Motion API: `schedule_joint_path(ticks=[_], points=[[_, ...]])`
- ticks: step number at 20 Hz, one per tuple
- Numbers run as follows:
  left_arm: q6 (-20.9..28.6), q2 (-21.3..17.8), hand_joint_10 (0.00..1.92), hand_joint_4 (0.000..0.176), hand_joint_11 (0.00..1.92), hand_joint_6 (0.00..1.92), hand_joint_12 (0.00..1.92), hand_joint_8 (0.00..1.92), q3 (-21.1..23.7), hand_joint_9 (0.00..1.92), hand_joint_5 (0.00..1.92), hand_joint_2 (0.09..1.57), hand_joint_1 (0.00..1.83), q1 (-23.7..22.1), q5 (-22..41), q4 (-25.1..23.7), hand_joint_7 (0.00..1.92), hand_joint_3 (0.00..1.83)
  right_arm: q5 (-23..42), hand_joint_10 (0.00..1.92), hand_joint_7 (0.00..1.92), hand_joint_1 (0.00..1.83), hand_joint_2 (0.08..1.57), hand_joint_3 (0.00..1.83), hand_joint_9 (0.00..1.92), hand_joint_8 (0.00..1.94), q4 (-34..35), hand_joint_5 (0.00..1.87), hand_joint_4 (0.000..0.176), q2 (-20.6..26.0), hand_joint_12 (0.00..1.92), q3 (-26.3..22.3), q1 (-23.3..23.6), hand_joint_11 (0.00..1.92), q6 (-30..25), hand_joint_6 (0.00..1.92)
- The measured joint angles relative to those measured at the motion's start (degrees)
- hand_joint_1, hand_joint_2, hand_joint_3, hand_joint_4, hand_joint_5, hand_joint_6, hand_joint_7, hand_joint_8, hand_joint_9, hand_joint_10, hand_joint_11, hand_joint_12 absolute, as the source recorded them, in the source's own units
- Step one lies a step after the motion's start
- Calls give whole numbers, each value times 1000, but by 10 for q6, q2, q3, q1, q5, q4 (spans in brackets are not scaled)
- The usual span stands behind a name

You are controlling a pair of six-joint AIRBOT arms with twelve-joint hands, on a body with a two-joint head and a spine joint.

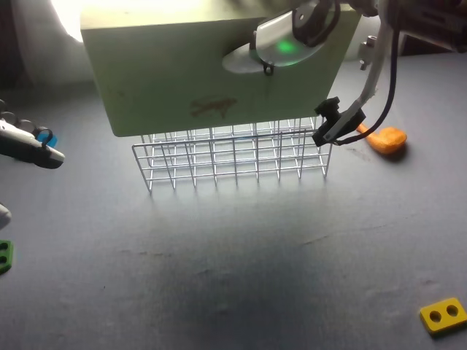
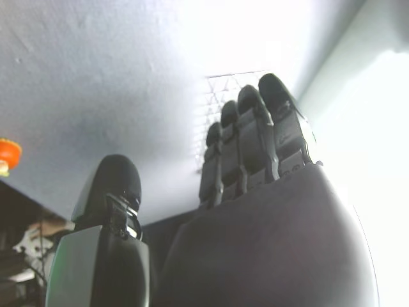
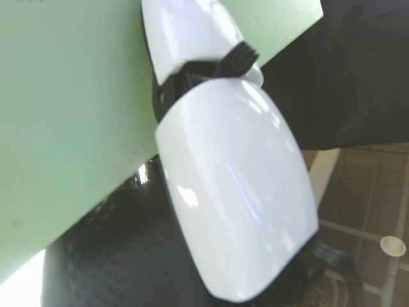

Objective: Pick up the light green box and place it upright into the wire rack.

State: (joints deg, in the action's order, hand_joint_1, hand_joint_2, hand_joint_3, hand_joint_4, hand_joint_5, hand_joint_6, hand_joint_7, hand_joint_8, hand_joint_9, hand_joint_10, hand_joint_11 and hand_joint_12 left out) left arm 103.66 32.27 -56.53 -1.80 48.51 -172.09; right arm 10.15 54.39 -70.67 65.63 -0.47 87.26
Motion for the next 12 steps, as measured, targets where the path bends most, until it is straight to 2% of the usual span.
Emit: schedule_joint_path(ticks=[3,7,8,10,12], points=[[0,0,8,13,0,4,671,4,0,241,160,1328,428,0,0,0,244,0,5,1399,949,1365,1155,0,812,1056,0,829,0,-2,1644,0,-6,593,0,1135],[0,0,6,12,0,1,712,1,0,256,161,1334,398,0,0,0,249,3,12,1364,963,1367,1145,0,838,1014,0,848,0,-3,1602,0,-13,605,0,1112],[0,0,5,11,0,4,695,1,0,256,169,1331,424,0,0,0,250,1,16,1356,974,1370,1139,0,844,1000,0,866,0,-3,1597,0,-16,611,0,1077],[0,0,0,9,0,0,666,0,0,239,136,1328,429,0,0,0,229,0,21,1377,938,1365,1153,2,825,1065,0,826,0,-3,1605,0,-20,592,2,1148],[0,0,0,16,0,2,547,1,0,204,139,1318,451,0,0,0,205,0,24,1382,928,1364,1157,1,819,1122,0,821,0,-5,1630,0,-25,624,12,1131]])
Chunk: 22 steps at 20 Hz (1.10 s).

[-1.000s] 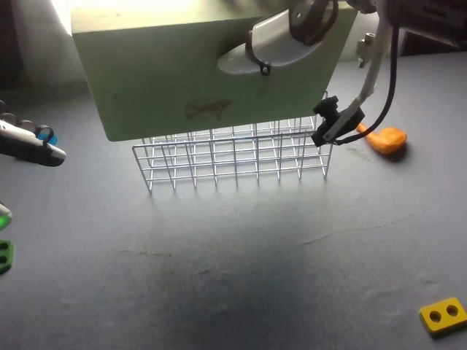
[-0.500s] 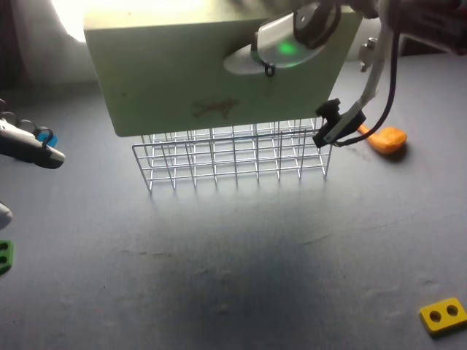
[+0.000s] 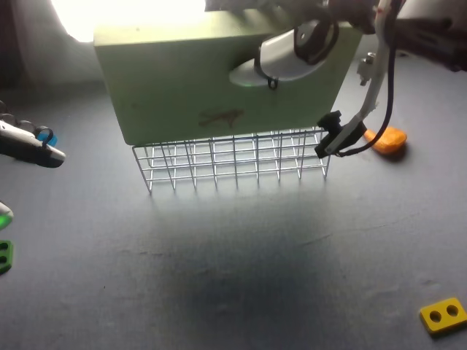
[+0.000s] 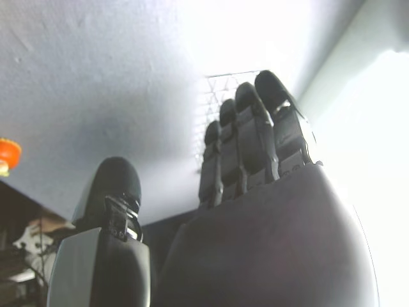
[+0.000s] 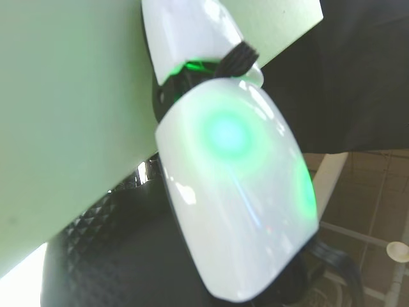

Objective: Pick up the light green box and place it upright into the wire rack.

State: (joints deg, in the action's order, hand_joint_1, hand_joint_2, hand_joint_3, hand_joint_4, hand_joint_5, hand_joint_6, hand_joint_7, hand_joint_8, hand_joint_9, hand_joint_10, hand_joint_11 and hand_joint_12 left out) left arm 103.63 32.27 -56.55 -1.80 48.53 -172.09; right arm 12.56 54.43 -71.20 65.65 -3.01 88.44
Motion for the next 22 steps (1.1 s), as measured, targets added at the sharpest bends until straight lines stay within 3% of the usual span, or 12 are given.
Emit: schedule_joint_path(ticks=[6,22], points=[[0,0,7,9,0,2,694,3,0,250,164,1323,451,-2,1,0,243,1,4,1337,975,1369,1141,0,852,999,0,840,0,-17,1596,21,-30,625,1,1132],[1,0,1,8,0,4,700,1,-2,242,170,1317,461,-2,1,0,237,0,14,1371,949,1368,1149,0,840,1083,-16,829,0,-57,1601,61,-54,638,1,1085]])
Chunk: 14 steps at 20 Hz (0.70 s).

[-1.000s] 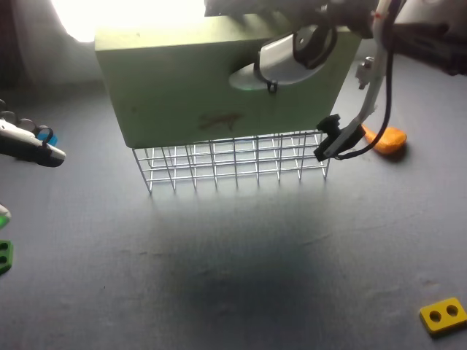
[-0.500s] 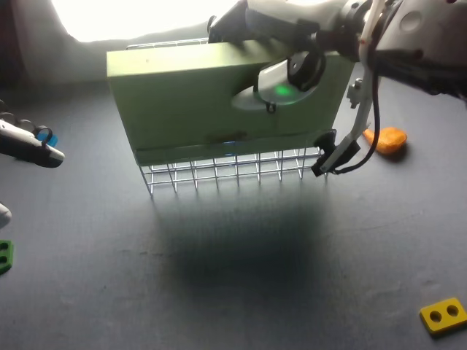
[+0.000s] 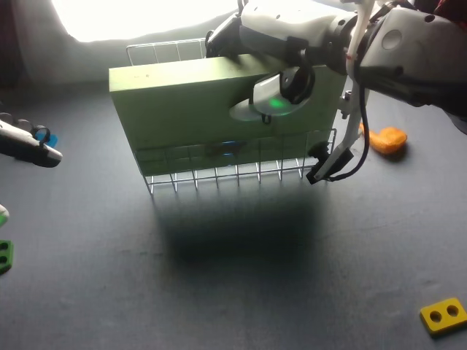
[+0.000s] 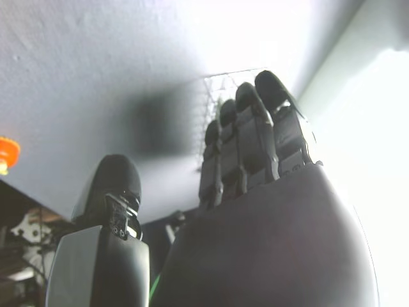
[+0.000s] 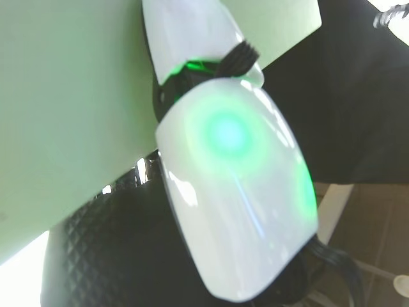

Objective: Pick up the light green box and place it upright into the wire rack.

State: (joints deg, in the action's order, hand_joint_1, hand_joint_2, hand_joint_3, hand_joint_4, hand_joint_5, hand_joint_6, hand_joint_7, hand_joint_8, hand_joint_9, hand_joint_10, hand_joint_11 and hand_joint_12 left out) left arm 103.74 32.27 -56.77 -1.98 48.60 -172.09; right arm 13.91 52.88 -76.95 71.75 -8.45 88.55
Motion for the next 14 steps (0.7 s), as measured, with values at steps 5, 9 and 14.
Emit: schedule_joint_path(ticks=[5,9,14], points=[[0,0,1,3,0,2,702,0,0,241,164,1323,442,0,0,0,231,2,7,1395,942,1366,1156,0,830,1083,0,815,0,-11,1628,12,-12,635,-1,1110],[0,0,4,6,0,4,697,3,-1,246,170,1324,430,0,0,0,238,2,9,1389,940,1365,1155,0,825,1081,-1,819,0,-14,1620,17,-16,624,-2,1122],[0,0,2,0,0,2,697,2,-4,243,167,1325,436,0,0,0,237,2,10,1221,947,1239,1164,3,813,1140,-1,810,0,-14,1580,18,-16,631,-2,1165]])
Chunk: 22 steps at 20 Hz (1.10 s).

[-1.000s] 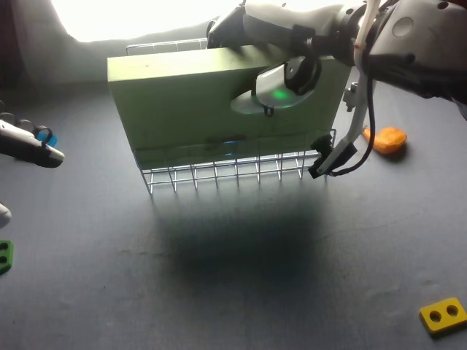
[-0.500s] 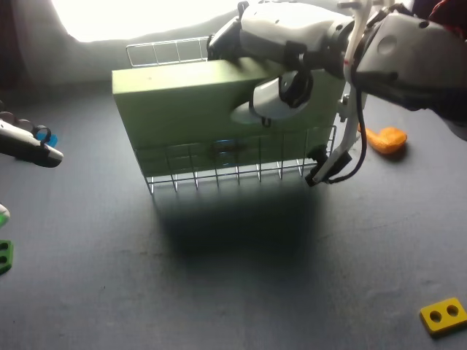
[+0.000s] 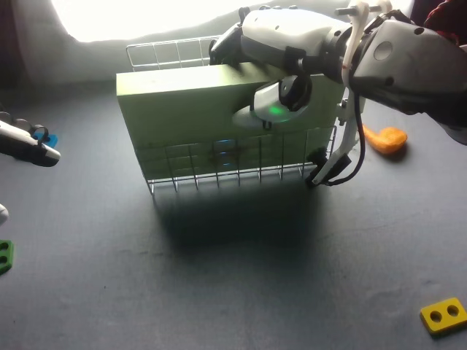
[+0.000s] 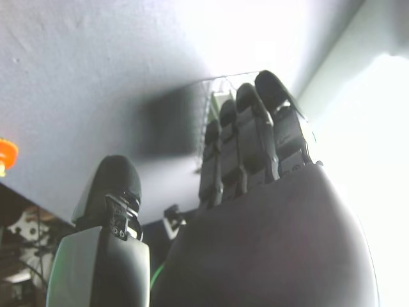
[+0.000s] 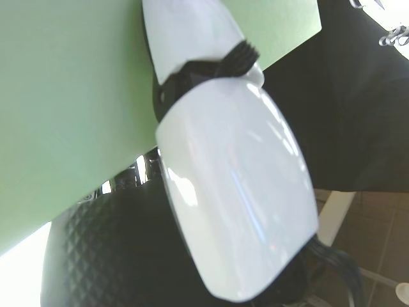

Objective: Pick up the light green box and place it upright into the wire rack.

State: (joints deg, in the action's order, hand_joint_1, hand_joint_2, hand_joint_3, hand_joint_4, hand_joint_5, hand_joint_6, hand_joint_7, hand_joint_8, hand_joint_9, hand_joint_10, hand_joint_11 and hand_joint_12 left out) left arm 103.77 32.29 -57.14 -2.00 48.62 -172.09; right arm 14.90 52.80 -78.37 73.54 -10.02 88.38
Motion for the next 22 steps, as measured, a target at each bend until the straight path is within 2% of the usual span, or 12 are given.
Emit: schedule_joint_path(ticks=[1,3,4,5,6,7,9,12,14,18,20,22], points=[[0,0,1,0,0,2,697,1,0,242,167,1324,438,0,0,0,236,1,0,1144,950,1214,1166,0,829,1148,0,810,0,0,1570,0,0,638,0,1171],[0,0,1,0,0,1,697,1,0,242,167,1324,440,-1,1,0,236,1,0,1123,951,1208,1167,0,832,1150,-1,810,0,0,1566,0,0,638,1,1172],[0,0,0,3,0,1,697,0,0,235,167,1322,438,-1,0,0,234,0,0,1054,924,1194,1190,4,810,1159,-1,736,0,0,1583,0,0,578,1,1298],[0,0,8,2,0,3,733,3,0,264,175,1313,476,-1,0,0,246,0,0,907,793,1210,1100,0,738,707,-1,615,0,1,1552,0,0,437,1,795],[0,0,9,0,0,3,741,3,0,269,175,1312,483,-1,0,0,249,0,0,782,783,1205,1072,0,691,426,-1,643,0,0,1540,0,0,327,1,506],[0,0,6,0,0,3,742,2,0,262,175,1313,482,-2,0,0,247,0,0,704,796,1199,1063,0,670,262,-1,672,0,1,1502,0,0,285,1,345],[0,0,3,0,0,3,742,2,0,258,177,1313,474,-5,0,0,250,0,0,615,775,1166,1065,0,616,89,-1,660,0,0,1489,0,0,213,0,187],[0,0,0,5,0,2,710,0,0,238,168,1318,453,-5,0,0,235,0,-1,424,585,1053,1052,0,411,3,-1,454,0,1,1478,0,0,14,0,47],[0,0,3,5,0,8,731,3,0,246,189,1314,455,-5,0,0,248,0,-2,234,390,985,1046,0,311,0,-1,280,0,1,1194,0,0,0,0,1],[0,0,0,1,0,1,719,0,0,238,180,1315,453,-5,0,0,234,0,-12,163,332,965,1039,0,286,0,-1,233,0,20,1011,-13,15,0,0,0],[0,0,0,4,0,0,708,0,0,233,169,1315,448,-5,0,0,231,0,-11,131,324,941,1046,1,264,0,-1,202,0,32,854,-23,26,0,0,4],[0,0,1,7,0,4,705,0,0,234,181,1322,429,-5,0,0,230,3,-13,123,324,957,1036,0,279,1,-1,211,0,48,918,-41,38,0,2,7]])
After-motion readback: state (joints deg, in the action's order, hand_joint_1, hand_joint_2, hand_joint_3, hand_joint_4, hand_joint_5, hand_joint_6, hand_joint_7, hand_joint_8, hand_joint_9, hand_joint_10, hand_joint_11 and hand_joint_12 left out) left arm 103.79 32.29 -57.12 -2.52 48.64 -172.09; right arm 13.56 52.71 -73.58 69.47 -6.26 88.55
